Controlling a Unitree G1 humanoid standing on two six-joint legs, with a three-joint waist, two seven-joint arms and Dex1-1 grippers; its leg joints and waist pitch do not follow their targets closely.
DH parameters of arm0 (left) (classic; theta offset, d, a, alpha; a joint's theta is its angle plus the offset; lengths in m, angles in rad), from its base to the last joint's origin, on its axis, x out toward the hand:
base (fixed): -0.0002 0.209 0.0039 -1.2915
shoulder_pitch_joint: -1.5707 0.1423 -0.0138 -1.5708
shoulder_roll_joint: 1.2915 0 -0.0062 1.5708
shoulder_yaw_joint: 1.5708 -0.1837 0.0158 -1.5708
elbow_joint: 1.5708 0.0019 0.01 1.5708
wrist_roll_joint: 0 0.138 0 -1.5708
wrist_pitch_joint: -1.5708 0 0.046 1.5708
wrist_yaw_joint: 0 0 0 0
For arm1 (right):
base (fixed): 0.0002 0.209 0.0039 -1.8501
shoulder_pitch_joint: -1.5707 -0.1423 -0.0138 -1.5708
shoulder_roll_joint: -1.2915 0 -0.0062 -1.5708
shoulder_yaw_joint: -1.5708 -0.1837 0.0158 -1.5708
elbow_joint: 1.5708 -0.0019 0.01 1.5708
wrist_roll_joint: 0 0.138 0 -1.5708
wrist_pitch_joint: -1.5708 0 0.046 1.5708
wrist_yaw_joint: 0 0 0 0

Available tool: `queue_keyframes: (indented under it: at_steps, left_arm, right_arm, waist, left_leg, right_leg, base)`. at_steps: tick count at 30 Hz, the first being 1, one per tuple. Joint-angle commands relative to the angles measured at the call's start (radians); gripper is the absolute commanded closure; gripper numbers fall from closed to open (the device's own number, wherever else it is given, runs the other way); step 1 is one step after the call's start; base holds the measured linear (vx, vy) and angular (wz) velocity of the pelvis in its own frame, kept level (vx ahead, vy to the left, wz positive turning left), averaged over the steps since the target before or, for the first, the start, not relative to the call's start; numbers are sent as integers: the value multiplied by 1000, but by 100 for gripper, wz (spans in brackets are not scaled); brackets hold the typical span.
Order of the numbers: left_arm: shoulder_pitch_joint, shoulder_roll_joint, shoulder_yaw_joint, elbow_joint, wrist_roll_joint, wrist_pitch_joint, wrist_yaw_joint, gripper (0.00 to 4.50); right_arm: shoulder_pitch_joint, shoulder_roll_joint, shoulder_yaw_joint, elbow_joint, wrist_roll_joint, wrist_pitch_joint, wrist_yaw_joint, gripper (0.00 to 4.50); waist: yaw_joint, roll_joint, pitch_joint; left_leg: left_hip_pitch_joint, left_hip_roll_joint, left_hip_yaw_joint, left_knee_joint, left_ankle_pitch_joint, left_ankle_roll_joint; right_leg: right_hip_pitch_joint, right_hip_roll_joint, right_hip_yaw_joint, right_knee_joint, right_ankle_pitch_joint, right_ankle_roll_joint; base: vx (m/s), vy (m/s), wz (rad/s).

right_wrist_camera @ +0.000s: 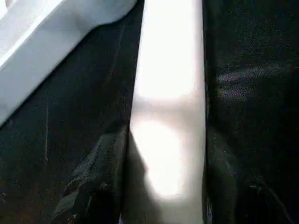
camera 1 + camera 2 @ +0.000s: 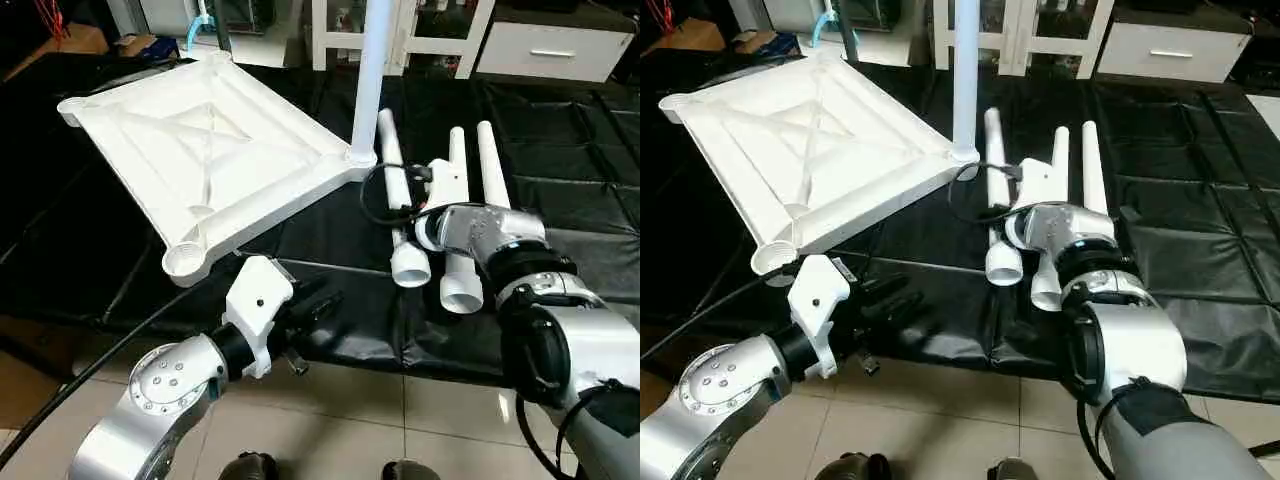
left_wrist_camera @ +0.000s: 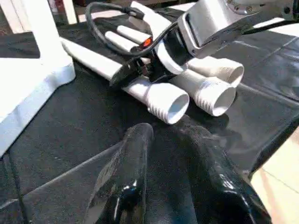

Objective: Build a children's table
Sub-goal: Pick table leg

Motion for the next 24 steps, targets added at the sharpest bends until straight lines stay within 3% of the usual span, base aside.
queue_keyframes:
  at_steps: [1,2,6,11,14,15,20,22,24]
  left_arm:
    - [-12,6,6,15,7,-4,2,311]
    - [-21,0,17,26,6,-5,9,311]
    - [-55,-42,57,73,5,-16,54,311]
    - [-105,-87,73,150,25,-51,103,311]
    - [-146,-121,90,192,37,-71,146,311]
    - [-154,-129,93,197,37,-73,151,311]
    - [-157,-137,87,200,35,-77,143,311]
    - [-153,-142,82,197,29,-76,139,311]
    - [-150,-147,79,192,22,-75,138,311]
  right_arm:
    - [22,-6,-27,-30,27,-11,2,264]
    - [29,-10,-35,-42,36,-12,15,264]
    - [42,-25,-73,-83,78,12,50,264]
    - [63,-40,-85,-180,106,29,80,265]
    - [84,-47,-96,-290,135,61,93,265]
    - [90,-50,-97,-323,146,78,98,265]
    - [133,-69,-106,-495,194,141,125,265]
    - [170,-77,-101,-578,214,149,159,266]
    - [212,-86,-105,-661,254,180,196,266]
  waist:
    - [1,14,-75]
    - [2,16,-75]
    - [4,7,-80]
    - [7,-1,-84]
    - [9,8,-87]
    - [8,3,-87]
    - [11,-1,-91]
    - [14,-8,-90]
    - [17,-6,-90]
  left_leg:
    - [42,17,-5,-83,-226,-31]
    - [43,17,-4,-83,-225,-31]
    - [39,16,-3,-79,-187,-14]
    - [39,16,-1,-75,-149,17]
    - [42,16,-2,-71,-123,24]
    - [40,15,-2,-71,-116,26]
    - [40,15,-2,-68,-78,41]
    - [41,17,-1,-70,-82,48]
    - [41,17,-2,-71,-79,51]
  right_leg:
    - [28,0,1,-59,-74,-233]
    - [28,1,1,-60,-67,-234]
    - [37,0,0,-55,-14,-264]
    - [40,-2,1,-57,-8,-266]
    - [40,0,0,-55,20,-265]
    - [43,1,0,-55,31,-264]
    - [45,2,-1,-54,62,-266]
    - [46,1,0,-57,47,-263]
    - [47,0,1,-58,42,-259]
  base:
    - [0,0,0]
    - [0,0,0]
    - [0,0,0]
    - [0,0,0]
    - [0,0,0]
    - [0,0,0]
    - [0,0,0]
    - [0,0,0]
    - [0,0,0]
